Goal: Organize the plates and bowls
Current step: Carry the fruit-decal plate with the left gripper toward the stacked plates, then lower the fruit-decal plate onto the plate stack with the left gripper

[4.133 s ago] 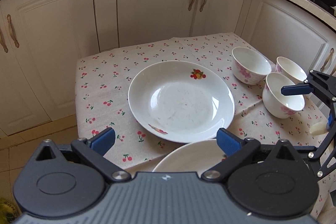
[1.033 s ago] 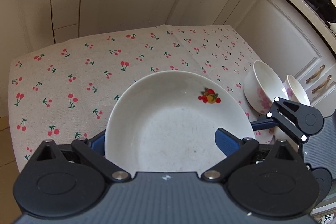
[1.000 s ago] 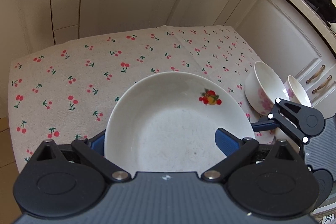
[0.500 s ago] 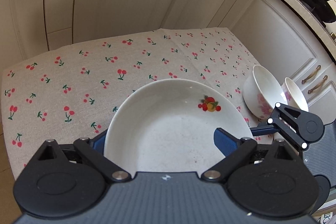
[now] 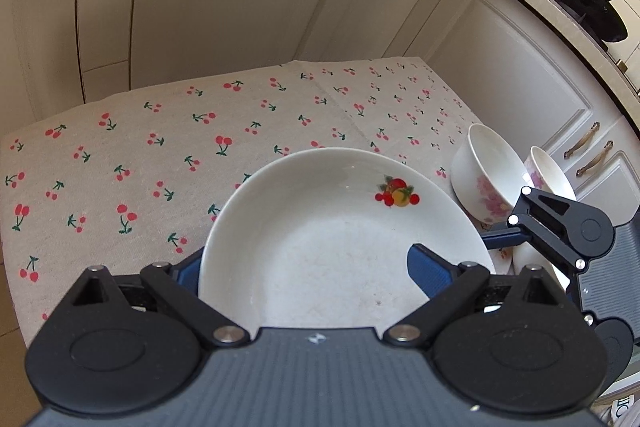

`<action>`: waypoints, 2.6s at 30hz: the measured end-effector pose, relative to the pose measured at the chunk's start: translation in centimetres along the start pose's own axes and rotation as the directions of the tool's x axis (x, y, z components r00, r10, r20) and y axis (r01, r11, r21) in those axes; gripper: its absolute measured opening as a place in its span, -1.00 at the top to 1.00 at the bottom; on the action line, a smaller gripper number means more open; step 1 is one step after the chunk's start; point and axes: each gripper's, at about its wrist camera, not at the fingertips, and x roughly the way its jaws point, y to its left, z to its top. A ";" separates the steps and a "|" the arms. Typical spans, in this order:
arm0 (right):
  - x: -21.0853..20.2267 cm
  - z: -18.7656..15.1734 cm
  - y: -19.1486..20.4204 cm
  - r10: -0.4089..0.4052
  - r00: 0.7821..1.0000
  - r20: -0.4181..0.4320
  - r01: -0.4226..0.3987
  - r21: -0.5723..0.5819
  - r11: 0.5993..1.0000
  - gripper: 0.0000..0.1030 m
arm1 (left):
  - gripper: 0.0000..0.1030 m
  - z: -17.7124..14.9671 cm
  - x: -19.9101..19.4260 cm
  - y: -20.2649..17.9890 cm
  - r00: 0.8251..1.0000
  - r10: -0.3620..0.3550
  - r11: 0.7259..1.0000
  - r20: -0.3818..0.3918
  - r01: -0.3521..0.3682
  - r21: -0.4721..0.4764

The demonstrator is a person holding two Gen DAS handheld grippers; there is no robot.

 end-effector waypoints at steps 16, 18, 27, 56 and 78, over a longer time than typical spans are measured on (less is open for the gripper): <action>-1.1 0.0 0.0 0.000 1.000 0.031 0.001 -0.020 1.000 -1.00 | -0.89 0.5 -1.0 -1.1 1.000 0.001 1.000 0.023 -0.001 0.011; -1.5 0.1 0.1 -0.003 0.999 0.036 0.004 -0.022 1.000 -1.00 | -0.89 0.6 -1.4 -1.6 1.000 0.005 1.000 0.027 -0.006 0.017; -4.6 0.1 1.2 -0.008 0.997 0.070 0.011 -0.038 0.999 -1.00 | -0.89 0.2 -4.3 -4.2 0.998 0.021 0.999 0.059 -0.023 0.037; -13.6 -4.7 12.2 0.070 0.991 0.118 -0.063 -0.062 0.996 -1.00 | -0.89 -10.4 -14.2 -11.8 0.989 0.084 0.996 0.122 -0.086 0.009; -11.6 -8.3 14.8 0.086 0.995 0.045 -0.086 -0.021 0.996 -1.00 | -0.89 -15.4 -11.5 -10.9 0.996 0.068 0.995 0.053 -0.064 -0.072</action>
